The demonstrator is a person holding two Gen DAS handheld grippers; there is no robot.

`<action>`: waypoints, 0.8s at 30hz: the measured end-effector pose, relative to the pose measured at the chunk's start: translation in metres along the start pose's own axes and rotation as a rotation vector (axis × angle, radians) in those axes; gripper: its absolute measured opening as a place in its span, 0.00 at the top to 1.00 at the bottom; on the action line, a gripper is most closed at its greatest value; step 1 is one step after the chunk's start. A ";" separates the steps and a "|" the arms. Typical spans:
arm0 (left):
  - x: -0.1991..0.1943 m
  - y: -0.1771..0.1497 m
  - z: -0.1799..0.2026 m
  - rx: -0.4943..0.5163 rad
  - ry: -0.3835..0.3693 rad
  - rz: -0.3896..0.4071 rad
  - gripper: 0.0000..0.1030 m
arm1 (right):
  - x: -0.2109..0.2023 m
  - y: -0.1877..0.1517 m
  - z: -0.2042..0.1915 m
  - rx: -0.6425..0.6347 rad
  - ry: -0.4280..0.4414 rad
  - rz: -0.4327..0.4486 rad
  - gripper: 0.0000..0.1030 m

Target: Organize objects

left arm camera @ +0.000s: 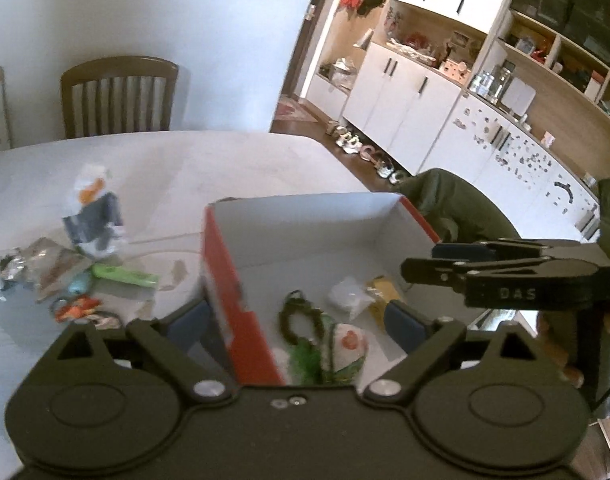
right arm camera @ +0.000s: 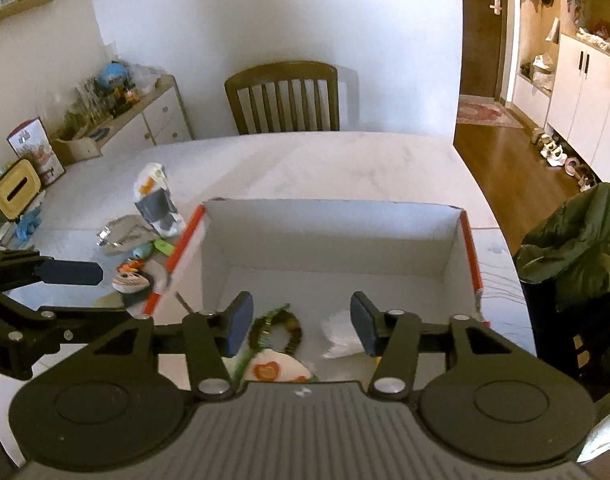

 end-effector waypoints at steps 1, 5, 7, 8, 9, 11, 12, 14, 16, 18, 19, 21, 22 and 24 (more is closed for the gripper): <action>-0.004 0.000 -0.005 0.000 0.007 0.002 0.07 | -0.002 0.001 -0.005 0.003 0.001 0.007 0.46; -0.018 -0.003 -0.030 -0.012 0.039 0.009 0.04 | -0.004 0.003 -0.028 0.007 0.014 0.023 0.44; -0.027 -0.004 -0.043 -0.013 0.059 0.018 0.03 | -0.004 0.004 -0.041 -0.001 0.018 0.029 0.41; -0.031 -0.004 -0.049 -0.006 0.079 0.027 0.02 | -0.004 0.005 -0.049 -0.006 0.022 0.032 0.40; -0.036 -0.004 -0.055 0.004 0.100 0.033 0.00 | -0.004 0.005 -0.056 -0.008 0.026 0.035 0.39; -0.043 -0.004 -0.066 0.007 0.123 0.040 0.00 | -0.003 0.006 -0.069 -0.008 0.034 0.039 0.35; -0.047 -0.005 -0.072 0.002 0.126 0.043 0.00 | -0.002 0.007 -0.076 -0.007 0.038 0.041 0.33; -0.054 -0.006 -0.084 -0.004 0.141 0.047 0.00 | 0.000 0.008 -0.089 -0.007 0.043 0.045 0.31; -0.060 -0.007 -0.098 -0.020 0.156 0.047 0.00 | 0.003 0.010 -0.101 -0.008 0.049 0.045 0.29; -0.065 -0.009 -0.115 -0.045 0.169 0.045 0.00 | 0.005 0.012 -0.115 -0.009 0.057 0.048 0.27; -0.068 -0.010 -0.124 -0.059 0.178 0.041 0.00 | 0.006 0.012 -0.122 -0.009 0.060 0.049 0.26; -0.072 -0.012 -0.140 -0.070 0.197 0.040 0.00 | 0.008 0.014 -0.136 -0.013 0.065 0.053 0.24; -0.073 -0.012 -0.148 -0.064 0.208 0.044 0.00 | 0.010 0.014 -0.142 -0.016 0.064 0.054 0.23; -0.075 -0.013 -0.163 -0.043 0.242 0.049 0.00 | 0.014 0.015 -0.155 -0.023 0.062 0.057 0.22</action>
Point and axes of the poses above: each gripper's, at about its wrist camera, not at the fingertips, and x roughly the way its jaws point, z to its right, y to its top, the point moved 8 cm from there along x, roughly the way its jaws point, and after that the axes turned 1 degree about -y, right-handed, at the moved point
